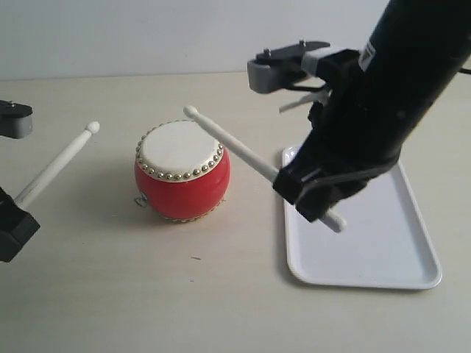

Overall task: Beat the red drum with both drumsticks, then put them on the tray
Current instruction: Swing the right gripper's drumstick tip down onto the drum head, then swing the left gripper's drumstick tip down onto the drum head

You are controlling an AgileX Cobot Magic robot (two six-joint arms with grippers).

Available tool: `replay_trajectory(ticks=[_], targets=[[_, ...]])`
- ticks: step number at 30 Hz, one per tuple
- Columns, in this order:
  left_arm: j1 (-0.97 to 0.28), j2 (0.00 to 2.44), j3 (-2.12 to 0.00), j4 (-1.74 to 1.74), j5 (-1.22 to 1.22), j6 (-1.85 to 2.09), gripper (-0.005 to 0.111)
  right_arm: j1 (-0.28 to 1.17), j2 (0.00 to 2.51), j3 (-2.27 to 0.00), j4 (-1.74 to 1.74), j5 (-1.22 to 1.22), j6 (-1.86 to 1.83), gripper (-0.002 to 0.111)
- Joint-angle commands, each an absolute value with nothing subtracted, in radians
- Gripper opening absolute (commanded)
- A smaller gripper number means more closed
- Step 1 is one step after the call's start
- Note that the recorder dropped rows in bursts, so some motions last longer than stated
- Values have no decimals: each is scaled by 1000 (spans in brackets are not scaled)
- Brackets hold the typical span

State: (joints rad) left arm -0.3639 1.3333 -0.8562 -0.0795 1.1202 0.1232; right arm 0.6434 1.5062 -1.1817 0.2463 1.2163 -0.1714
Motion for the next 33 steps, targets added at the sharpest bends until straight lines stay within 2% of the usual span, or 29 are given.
replay_trajectory(ticks=[1,23,29,33], targets=[[-369,1334,-863,-82,1072,138,0,645,1540,-1279,198,1221,-120,0],[-369,1334,-863,-93,1003,152,0,645,1605,-1310,274,1221,-81,0],[-369,1334,-863,-97,1001,152,0,687,1730,-1217,275,1221,-110,0],[-369,1334,-863,-115,1003,161,0,687,1762,-1247,274,1221,-101,0]])
